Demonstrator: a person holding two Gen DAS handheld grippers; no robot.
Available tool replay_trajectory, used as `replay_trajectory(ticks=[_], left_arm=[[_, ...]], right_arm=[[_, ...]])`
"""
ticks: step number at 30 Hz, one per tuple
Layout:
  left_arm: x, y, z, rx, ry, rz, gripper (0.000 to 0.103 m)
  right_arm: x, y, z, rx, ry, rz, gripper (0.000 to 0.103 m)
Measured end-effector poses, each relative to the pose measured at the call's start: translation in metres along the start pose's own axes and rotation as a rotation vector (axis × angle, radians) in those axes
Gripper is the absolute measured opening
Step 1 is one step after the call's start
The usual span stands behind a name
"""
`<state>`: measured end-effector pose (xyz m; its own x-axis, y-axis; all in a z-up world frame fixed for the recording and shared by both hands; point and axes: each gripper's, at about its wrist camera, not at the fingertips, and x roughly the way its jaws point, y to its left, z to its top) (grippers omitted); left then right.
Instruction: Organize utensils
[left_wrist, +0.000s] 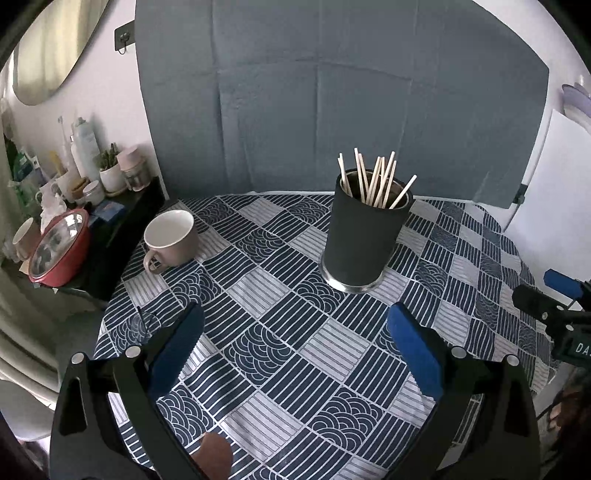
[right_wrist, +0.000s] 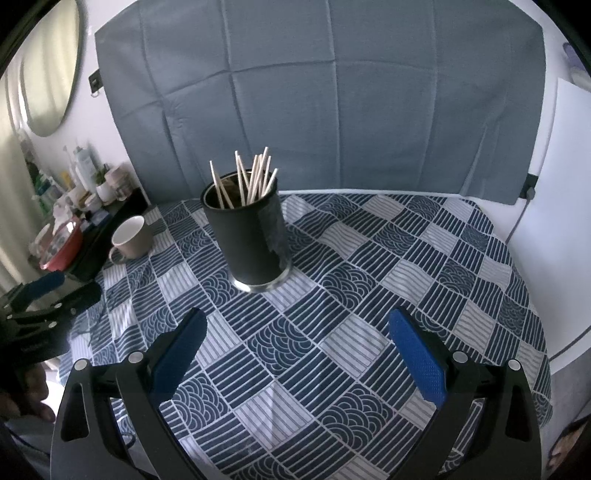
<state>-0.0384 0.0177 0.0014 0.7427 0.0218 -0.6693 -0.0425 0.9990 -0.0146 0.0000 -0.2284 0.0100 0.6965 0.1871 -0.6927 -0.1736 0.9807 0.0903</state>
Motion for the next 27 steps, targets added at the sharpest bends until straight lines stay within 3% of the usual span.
replay_trajectory(ticks=[27], left_arm=[[0.0066,0.002,-0.0009,-0.002,0.014,-0.002,0.097]], right_arm=[[0.0015,0.0033,0.0017,-0.014,-0.004,-0.011,0.095]])
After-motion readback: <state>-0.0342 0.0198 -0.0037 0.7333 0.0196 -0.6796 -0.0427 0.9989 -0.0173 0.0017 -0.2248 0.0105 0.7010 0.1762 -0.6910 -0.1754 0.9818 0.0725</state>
